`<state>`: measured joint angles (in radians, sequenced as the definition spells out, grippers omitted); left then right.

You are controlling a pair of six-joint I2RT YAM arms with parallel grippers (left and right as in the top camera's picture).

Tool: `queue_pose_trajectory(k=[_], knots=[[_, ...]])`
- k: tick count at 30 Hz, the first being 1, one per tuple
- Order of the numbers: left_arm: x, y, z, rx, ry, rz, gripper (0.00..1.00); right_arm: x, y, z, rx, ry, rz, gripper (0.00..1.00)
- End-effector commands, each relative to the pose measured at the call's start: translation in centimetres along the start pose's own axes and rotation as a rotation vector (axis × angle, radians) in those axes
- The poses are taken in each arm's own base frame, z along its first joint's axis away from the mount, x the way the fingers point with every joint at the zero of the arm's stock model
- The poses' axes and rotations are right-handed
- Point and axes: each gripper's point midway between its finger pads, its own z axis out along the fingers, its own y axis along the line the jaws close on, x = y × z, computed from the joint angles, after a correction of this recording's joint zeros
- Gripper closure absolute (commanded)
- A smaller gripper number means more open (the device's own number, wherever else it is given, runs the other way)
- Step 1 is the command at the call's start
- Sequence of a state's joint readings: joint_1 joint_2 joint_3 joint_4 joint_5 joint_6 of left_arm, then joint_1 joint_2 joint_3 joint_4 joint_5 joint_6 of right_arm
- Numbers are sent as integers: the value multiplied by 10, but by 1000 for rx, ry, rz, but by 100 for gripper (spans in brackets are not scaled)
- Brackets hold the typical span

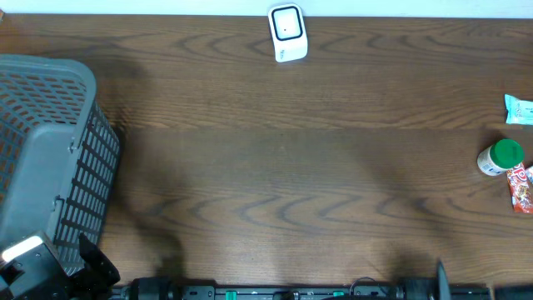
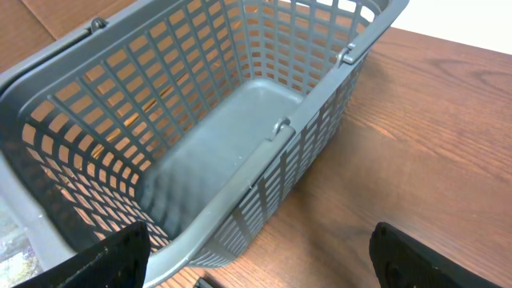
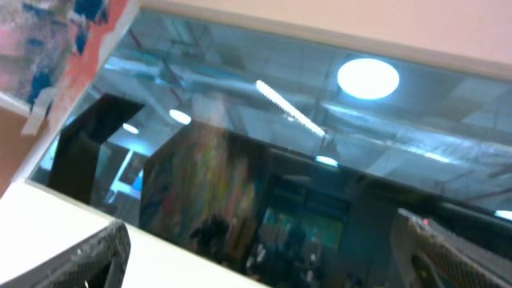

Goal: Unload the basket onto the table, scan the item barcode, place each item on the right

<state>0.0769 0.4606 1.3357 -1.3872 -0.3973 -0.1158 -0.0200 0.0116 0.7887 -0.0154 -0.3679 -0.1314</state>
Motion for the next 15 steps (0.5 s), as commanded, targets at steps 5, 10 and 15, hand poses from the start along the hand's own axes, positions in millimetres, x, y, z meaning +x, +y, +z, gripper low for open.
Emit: queue_pose_trajectory(k=[5, 10, 15], knots=[[0, 2, -2, -4, -9, -8, 12, 83, 0, 4, 39, 136, 57, 1], [0, 2, -2, -4, -9, -8, 12, 151, 1, -3, 79, 269, 94, 1], [0, 2, -2, -4, -9, -8, 12, 208, 6, -15, 116, 331, 115, 1]])
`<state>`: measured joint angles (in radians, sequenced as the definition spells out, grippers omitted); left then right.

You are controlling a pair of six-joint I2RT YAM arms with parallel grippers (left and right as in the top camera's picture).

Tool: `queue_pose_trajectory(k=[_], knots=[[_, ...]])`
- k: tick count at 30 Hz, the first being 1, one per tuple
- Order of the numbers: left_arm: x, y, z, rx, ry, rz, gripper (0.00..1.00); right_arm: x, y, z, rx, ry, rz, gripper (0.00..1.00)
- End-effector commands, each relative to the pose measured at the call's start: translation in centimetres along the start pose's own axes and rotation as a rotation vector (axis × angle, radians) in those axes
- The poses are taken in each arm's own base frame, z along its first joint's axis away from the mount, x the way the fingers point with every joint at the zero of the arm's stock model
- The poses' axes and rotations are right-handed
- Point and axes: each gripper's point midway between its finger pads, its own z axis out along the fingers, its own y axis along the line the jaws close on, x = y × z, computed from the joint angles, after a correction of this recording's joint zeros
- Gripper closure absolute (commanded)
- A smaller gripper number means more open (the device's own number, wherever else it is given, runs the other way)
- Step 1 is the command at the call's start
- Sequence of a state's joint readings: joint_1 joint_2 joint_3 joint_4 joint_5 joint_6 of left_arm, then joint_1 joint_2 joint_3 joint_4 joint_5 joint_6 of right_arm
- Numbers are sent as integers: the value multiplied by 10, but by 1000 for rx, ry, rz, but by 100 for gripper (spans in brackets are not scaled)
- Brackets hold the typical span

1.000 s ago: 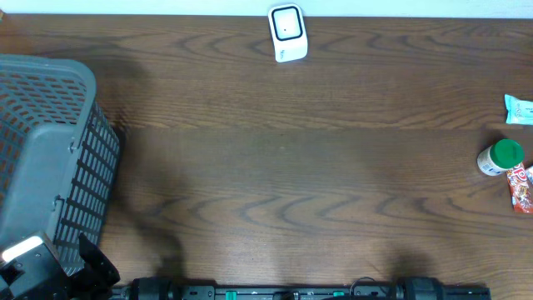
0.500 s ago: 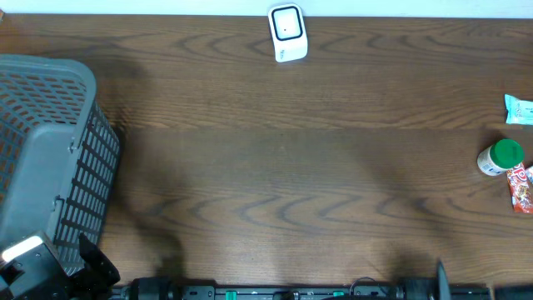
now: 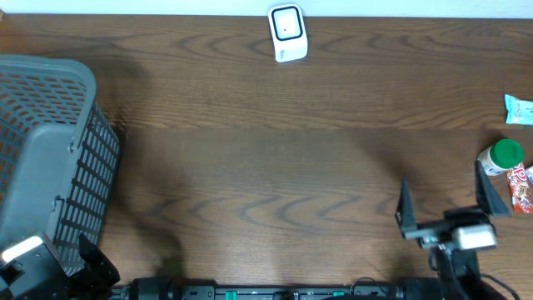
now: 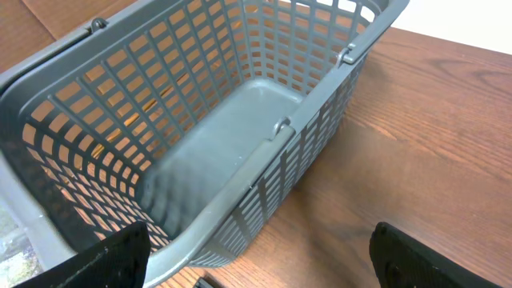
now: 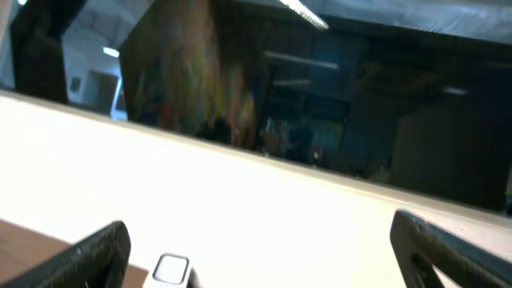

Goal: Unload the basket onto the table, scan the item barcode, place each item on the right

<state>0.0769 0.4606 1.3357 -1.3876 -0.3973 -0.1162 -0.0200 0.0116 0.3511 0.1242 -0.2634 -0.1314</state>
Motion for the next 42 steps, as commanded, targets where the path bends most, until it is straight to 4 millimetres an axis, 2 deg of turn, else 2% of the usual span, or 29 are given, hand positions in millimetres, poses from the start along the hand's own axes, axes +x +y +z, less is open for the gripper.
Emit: queue_pose_trajectory(k=[1, 8, 11, 17, 21, 29, 32, 42], knots=[[0, 2, -2, -4, -9, -8, 12, 37, -5, 1, 52, 39, 35, 1], [0, 2, -2, -4, -9, -8, 12, 79, 1, -3, 56, 16, 50, 1], [0, 2, -2, -4, -9, -8, 12, 96, -3, -6, 95, 43, 100, 1], [0, 2, -2, -4, -9, -8, 12, 114, -16, -9, 181, 111, 121, 1], [0, 2, -2, -4, -9, -8, 12, 138, -19, -14, 218, 212, 133, 1], [0, 2, -2, -4, -9, -8, 12, 198, -6, -34, 212, 465, 246, 1], [0, 2, -2, -4, -9, -8, 12, 214, -1, -43, 207, 541, 256, 1], [0, 2, -2, -4, -9, -8, 12, 215, -2, -43, 209, 544, 256, 1]])
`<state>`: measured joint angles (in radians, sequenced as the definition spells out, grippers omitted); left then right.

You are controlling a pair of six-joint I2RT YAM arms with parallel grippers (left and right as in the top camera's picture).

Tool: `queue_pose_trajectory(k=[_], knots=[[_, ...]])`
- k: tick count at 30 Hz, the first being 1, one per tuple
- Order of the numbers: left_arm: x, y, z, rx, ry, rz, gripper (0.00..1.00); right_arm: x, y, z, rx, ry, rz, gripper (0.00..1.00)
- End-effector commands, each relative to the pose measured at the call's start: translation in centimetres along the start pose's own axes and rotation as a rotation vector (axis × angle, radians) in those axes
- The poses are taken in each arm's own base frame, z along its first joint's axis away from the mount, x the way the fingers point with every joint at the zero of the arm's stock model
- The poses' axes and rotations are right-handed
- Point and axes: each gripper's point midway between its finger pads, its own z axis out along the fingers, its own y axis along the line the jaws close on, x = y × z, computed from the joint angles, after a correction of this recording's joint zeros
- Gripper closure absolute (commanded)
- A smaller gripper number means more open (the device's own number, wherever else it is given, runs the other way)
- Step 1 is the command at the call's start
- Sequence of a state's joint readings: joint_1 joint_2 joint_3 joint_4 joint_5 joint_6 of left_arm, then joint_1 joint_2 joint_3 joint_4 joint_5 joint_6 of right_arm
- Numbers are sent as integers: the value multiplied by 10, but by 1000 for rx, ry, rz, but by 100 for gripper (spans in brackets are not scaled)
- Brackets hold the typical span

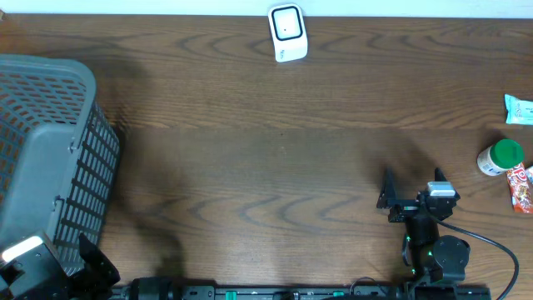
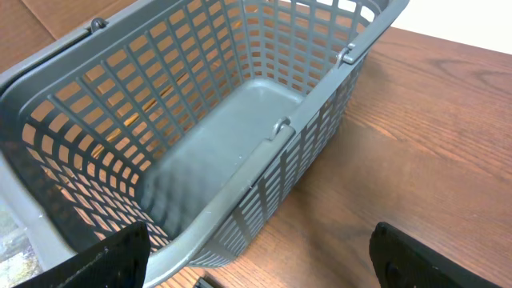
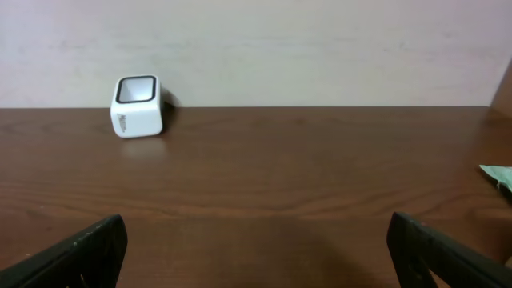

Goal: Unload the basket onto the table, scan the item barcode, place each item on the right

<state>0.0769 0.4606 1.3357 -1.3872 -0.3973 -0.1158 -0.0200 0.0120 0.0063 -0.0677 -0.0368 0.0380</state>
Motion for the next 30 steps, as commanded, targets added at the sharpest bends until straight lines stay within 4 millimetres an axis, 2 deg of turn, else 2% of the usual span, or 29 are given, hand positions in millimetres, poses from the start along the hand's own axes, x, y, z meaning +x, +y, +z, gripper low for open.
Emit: queue_pose_trajectory(k=[1, 17, 21, 25, 30], knots=[[0, 2, -2, -4, -9, -8, 12, 0, -2, 0, 9, 0, 14, 1], [2, 0, -2, 9, 0, -7, 12, 0, -2, 0, 9, 0, 14, 1], [1, -32, -8, 206, -16, -118, 12, 0, -1, 0, 9, 0, 13, 1], [-12, -50, -7, 319, -136, -219, 12, 0, -2, 0, 9, 0, 13, 1], [-2, -64, 24, 359, -277, -265, 12, 0, -2, 0, 9, 0, 14, 1]])
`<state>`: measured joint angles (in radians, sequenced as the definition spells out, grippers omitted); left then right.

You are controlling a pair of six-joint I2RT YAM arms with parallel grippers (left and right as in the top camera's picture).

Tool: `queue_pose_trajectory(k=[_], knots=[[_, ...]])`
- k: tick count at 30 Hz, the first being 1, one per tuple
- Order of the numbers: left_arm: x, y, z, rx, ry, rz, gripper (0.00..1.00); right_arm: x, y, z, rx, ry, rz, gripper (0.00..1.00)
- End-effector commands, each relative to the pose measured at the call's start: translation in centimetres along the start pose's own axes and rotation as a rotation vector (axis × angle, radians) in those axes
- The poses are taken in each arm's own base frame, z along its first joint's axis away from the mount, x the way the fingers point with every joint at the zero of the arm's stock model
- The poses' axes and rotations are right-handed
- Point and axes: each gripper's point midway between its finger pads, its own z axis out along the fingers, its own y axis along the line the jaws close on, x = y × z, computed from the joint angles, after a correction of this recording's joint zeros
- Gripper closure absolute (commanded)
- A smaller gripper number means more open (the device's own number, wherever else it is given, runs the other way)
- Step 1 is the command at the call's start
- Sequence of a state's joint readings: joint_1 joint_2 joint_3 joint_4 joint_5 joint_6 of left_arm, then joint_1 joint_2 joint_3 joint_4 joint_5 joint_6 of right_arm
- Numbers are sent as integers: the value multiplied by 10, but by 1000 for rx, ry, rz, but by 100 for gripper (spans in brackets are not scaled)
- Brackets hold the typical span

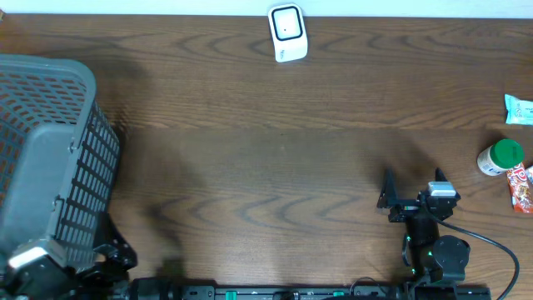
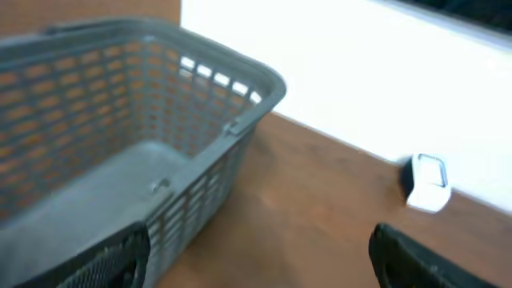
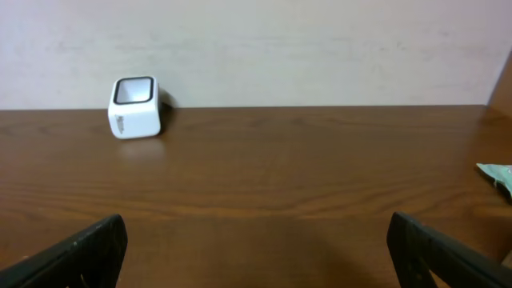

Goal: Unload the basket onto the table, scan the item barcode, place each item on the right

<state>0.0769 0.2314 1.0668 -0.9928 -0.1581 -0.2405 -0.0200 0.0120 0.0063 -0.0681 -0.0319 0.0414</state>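
Note:
The white scanner (image 1: 287, 33) stands at the table's far edge and also shows as the scanner (image 3: 134, 106) and the scanner (image 2: 426, 182) in the two wrist views. A green-capped bottle (image 1: 500, 157), a red packet (image 1: 521, 187) and a teal packet (image 1: 518, 108) lie at the right edge. My right gripper (image 1: 412, 196) is open and empty at the front right, left of the bottle, facing the scanner. My left gripper (image 2: 256, 260) is open and empty at the front left, beside the basket.
A grey mesh basket (image 1: 50, 158) fills the left side of the table; its rim (image 2: 240, 76) is close to my left fingers. A pale wall (image 3: 320, 48) rises behind the table's far edge. Brown wood tabletop (image 1: 266, 167) lies between basket and items.
My left wrist has tilted up and turned right: it looked down into the basket, and now sees the basket's rim, the table and the scanner. The right arm has not moved.
My right gripper was at the front edge, its camera facing the ceiling. Then it stood open just left of the bottle. Then it sat lower and further left, level with the table and facing the scanner, where it stays. The left arm kept still until now.

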Motion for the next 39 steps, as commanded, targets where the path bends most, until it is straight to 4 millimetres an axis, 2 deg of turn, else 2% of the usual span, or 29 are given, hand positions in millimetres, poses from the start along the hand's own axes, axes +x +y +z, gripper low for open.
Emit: queue_pose_trajectory(k=[1, 9, 15, 21, 30, 39], knots=[[27, -5, 26, 53, -32, -37, 12, 0, -1, 0, 4, 0, 10, 1], [68, -24, 100, 177, -137, -56, 12, 0, -1, 0, 4, 0, 10, 1], [109, -23, 136, 189, -134, -60, 12, 0, -1, 0, 4, 0, 10, 1], [143, -13, 151, 147, -94, -50, 12, 0, -1, 0, 4, 0, 10, 1], [169, 0, 160, 94, -66, -42, 12, 0, -1, 0, 4, 0, 10, 1], [170, 0, 161, 97, -73, -25, 12, 0, -1, 0, 4, 0, 10, 1]])
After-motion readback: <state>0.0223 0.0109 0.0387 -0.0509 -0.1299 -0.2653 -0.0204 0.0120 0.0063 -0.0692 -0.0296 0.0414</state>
